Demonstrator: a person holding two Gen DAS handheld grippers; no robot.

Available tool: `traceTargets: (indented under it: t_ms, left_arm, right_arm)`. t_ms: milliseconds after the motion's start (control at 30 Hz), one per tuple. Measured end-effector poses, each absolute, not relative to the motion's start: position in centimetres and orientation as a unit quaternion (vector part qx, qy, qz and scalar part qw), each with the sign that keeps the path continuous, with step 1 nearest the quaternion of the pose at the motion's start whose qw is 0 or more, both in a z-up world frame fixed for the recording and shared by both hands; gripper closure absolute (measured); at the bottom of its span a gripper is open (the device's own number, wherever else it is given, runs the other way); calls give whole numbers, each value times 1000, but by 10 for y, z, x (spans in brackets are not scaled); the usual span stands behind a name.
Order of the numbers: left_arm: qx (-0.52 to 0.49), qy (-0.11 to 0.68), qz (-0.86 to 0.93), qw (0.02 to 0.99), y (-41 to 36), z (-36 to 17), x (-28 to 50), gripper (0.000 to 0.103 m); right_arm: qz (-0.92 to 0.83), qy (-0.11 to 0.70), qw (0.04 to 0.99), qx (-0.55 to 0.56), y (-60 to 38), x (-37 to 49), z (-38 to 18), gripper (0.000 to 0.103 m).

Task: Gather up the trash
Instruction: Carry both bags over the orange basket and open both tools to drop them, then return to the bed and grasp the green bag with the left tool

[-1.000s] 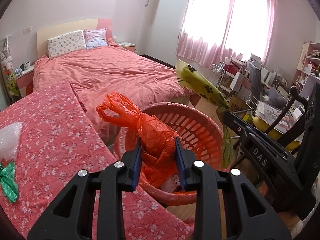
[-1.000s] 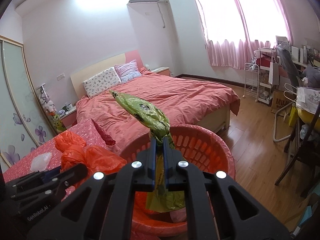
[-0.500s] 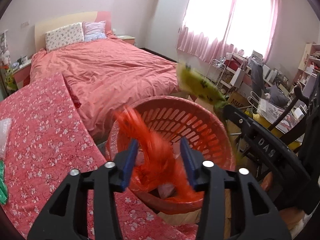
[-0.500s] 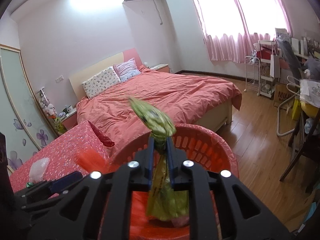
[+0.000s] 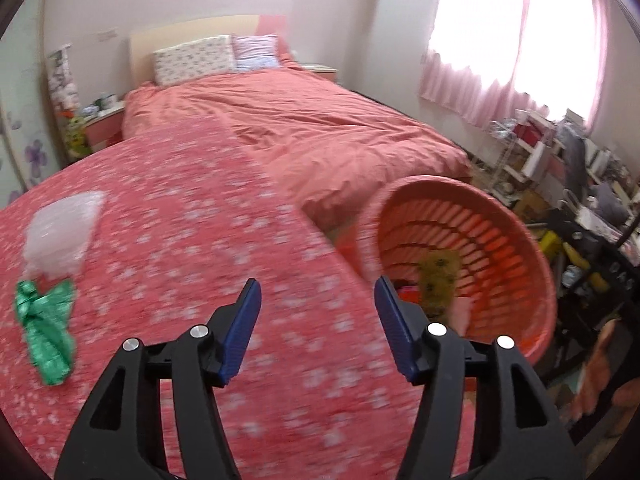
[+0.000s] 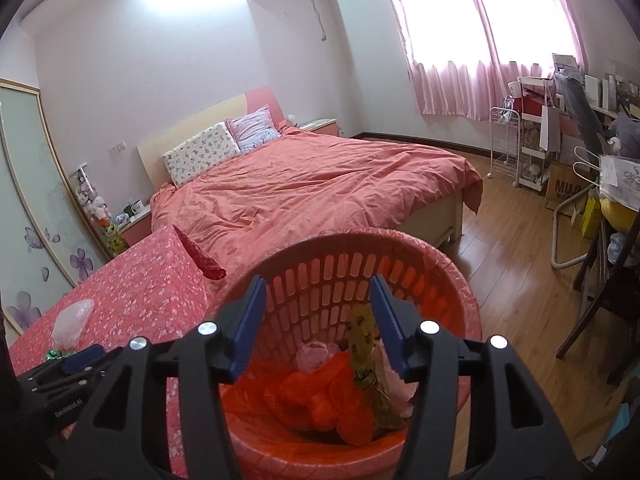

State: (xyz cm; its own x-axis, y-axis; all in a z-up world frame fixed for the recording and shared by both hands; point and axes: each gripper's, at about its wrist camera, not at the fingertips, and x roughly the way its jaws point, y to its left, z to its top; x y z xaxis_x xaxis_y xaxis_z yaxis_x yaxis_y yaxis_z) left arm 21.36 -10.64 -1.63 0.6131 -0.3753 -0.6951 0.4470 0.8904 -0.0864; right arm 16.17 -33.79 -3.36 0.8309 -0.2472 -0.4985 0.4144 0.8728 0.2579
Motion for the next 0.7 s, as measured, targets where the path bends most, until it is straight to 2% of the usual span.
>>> traceTargets:
  t_ms: [433,700]
  left_arm:
    - [19,357,-61,932,29,-8,228,40]
    - [-45,393,4,919,89,-20,256,40]
  right_arm:
    - [-141,242,948,152,-298,171,-27,42]
    - [-125,254,951,126,-275,176,-26,40]
